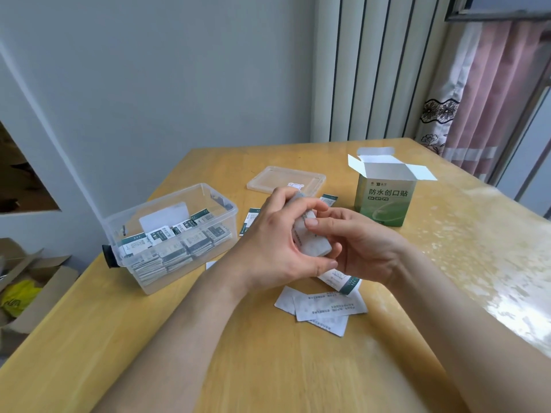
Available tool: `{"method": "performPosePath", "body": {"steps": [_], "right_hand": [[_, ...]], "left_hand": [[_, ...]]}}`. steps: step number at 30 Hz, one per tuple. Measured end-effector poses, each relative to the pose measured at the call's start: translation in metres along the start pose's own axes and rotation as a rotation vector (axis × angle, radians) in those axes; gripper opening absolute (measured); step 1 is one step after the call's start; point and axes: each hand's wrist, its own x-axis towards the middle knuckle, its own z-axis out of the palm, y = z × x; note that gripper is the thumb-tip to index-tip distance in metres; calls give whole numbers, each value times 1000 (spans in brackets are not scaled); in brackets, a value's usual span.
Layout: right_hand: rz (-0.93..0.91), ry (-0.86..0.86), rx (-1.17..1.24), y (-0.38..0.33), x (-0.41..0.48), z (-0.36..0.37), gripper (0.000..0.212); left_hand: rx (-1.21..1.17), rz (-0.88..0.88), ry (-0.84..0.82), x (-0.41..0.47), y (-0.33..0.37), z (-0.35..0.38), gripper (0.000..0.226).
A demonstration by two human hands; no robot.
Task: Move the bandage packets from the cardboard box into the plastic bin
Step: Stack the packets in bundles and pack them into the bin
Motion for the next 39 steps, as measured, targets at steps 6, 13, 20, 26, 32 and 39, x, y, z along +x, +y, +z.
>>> {"method": "performPosePath", "body": {"steps": [6, 13, 20, 26, 32, 39], "right_hand": [[-15, -6, -99, -13, 1, 8, 37], [-57, 56, -513, -51, 27, 62, 33], [-153, 73, -868, -54, 94, 128, 24], [-56, 84, -847, -41, 138, 140, 21], [131, 182, -1394, -31, 160, 137, 24], [171, 125, -1905, -8, 188, 138, 36]], "left_hand": [[-68, -52, -58, 0, 16, -22, 65], [-166, -138, 200, -2, 23, -96, 30], [-542, -318, 334, -22, -2, -163, 30], [-584, -465, 394, -36, -31, -192, 27], [356, -420, 463, -51, -48, -194, 18], [707, -439, -122, -61, -51, -176, 41]]}}
